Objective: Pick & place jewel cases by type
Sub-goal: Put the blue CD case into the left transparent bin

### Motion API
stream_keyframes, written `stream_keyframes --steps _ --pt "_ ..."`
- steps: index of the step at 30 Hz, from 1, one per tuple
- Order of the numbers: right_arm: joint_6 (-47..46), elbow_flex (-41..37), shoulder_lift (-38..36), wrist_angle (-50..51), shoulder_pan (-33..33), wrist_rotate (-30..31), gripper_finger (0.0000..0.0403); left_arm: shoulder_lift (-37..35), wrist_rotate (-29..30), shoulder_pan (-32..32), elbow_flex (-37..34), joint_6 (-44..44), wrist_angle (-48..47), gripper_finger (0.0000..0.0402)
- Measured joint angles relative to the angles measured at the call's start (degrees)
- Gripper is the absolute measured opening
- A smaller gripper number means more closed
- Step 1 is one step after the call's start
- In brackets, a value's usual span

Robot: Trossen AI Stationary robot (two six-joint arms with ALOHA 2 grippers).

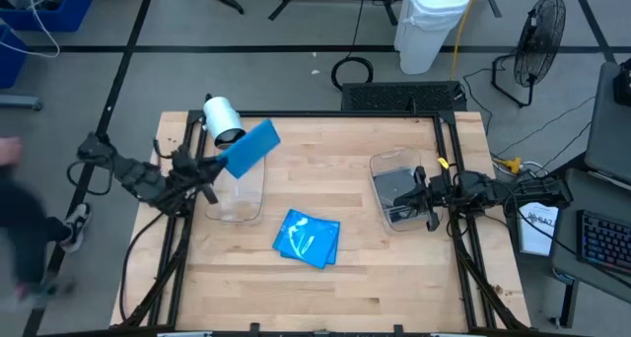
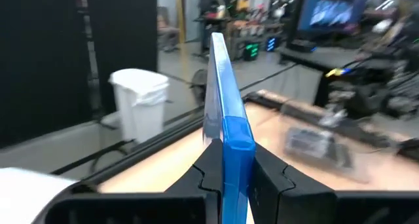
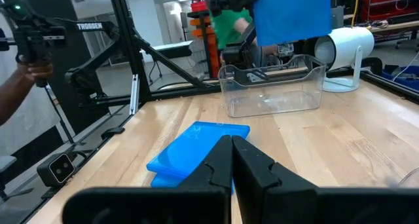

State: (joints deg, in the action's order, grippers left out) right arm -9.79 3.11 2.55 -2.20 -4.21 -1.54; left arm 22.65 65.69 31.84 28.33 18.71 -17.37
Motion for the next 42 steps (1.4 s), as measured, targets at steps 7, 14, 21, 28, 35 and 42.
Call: stream_keyframes --steps 7,14,21,28,35,42 --pt "0.00 0.00 0.00 0.00 0.00 -0.01 0.0000 10.44 3.76 1.66 6.99 14.82 -18.72 0.0042" --pt "-0.01 -0.02 0.00 0.00 0.00 -0.02 0.0000 23.28 -5.67 0.53 13.25 39.36 -42.09 0.0042" --pt "0.00 0.00 0.00 0.00 0.00 -0.01 0.0000 34.43 -18.15 1.01 19.44 56.65 -61.18 0.0042" --pt "0.01 0.00 -0.01 0.01 0.00 -0.02 0.0000 40.92 -20.31 4.83 29.46 61.54 -70.10 0.0042" --pt "-0.02 0.00 -0.02 0.02 0.00 -0.02 0.0000 45.95 -31.32 5.25 37.45 63.53 -72.60 0.0042" --pt "0.00 0.00 -0.02 0.02 -0.02 0.00 0.0000 49.41 -40.10 3.83 37.73 63.89 -72.74 0.0041"
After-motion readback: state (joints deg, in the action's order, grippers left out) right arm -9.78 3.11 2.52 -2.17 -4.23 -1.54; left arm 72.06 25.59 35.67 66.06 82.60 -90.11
